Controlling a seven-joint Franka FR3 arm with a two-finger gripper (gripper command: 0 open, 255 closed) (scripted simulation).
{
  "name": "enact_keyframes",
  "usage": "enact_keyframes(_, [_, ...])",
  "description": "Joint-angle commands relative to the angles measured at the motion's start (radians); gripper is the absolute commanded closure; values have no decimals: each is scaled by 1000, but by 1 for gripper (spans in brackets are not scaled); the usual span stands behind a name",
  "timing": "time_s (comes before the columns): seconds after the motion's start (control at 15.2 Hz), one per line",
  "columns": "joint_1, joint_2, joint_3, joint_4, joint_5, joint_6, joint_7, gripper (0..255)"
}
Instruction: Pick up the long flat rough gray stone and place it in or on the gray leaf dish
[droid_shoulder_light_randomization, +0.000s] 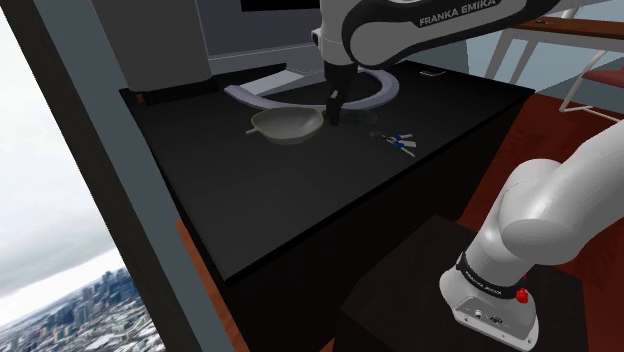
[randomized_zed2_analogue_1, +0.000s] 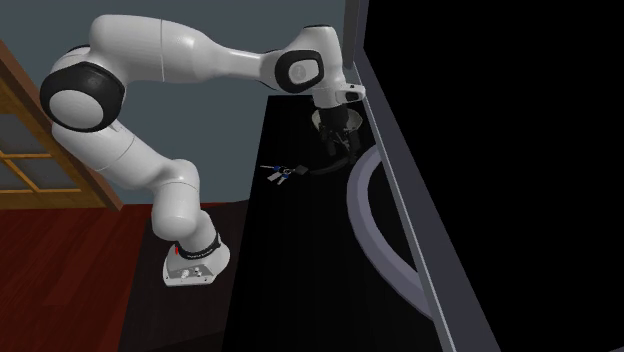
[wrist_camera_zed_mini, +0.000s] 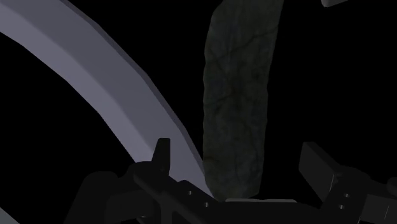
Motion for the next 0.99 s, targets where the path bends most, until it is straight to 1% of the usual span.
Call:
enact_keyframes(0.0, [0,1,0,-1,0,1,0,0])
enact_keyframes(0.2, [0,1,0,-1,0,1,0,0])
enact_keyframes(0.26, [0,1,0,-1,0,1,0,255])
enact_keyframes(0.86, [0,1,0,-1,0,1,0,255])
enact_keyframes(0.92, [0,0,0,11,1,-11,-4,255])
